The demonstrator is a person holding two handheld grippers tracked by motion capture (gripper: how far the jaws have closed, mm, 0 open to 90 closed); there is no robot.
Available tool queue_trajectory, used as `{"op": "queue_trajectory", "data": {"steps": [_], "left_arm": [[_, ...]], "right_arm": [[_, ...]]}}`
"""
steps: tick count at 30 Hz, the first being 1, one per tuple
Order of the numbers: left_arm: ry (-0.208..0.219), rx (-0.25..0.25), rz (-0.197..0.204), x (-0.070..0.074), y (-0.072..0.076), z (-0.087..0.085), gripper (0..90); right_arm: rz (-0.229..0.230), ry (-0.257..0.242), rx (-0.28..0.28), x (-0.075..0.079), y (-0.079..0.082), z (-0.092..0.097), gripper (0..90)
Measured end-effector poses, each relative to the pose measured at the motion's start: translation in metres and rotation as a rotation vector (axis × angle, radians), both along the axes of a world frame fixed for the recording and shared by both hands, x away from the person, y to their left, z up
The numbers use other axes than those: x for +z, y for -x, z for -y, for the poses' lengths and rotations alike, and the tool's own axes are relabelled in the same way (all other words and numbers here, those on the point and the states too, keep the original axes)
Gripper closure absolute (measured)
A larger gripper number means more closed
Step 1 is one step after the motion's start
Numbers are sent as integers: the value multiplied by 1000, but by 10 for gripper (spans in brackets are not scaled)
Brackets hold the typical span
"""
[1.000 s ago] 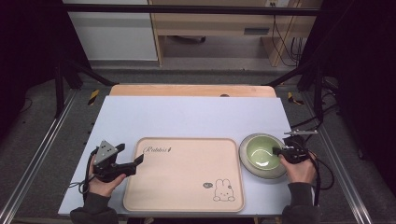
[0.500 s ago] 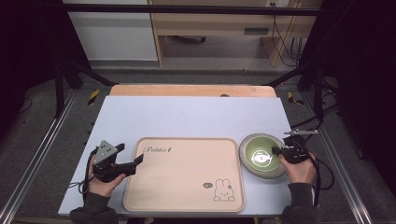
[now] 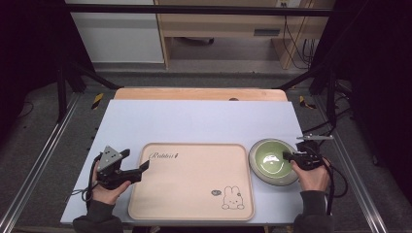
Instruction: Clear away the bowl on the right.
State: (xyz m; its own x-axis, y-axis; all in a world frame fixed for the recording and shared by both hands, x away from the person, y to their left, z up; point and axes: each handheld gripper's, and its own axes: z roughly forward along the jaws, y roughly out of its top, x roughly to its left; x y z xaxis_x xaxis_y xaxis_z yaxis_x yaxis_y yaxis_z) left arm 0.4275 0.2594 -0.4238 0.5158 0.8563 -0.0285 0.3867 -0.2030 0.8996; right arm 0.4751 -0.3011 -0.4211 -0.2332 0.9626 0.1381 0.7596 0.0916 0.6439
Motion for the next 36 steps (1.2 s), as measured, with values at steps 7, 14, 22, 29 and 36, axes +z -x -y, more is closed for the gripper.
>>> {"op": "queue_trajectory", "data": {"steps": [7, 14, 22, 29, 36], "left_arm": [[0, 0, 0, 0, 0, 0, 154], [1, -1, -2, 0, -1, 0, 154], [4, -1, -3, 0, -1, 0, 154], [4, -3, -4, 0, -1, 1, 154], [0, -5, -4, 0, -1, 1, 155]], "right_arm": [[10, -9, 10, 4, 2, -2, 836], [32, -10, 19, 9, 5, -4, 836], [51, -17, 25, 13, 7, -7, 836], [63, -31, 34, 17, 10, -11, 836], [82, -38, 58, 23, 12, -18, 835]]}}
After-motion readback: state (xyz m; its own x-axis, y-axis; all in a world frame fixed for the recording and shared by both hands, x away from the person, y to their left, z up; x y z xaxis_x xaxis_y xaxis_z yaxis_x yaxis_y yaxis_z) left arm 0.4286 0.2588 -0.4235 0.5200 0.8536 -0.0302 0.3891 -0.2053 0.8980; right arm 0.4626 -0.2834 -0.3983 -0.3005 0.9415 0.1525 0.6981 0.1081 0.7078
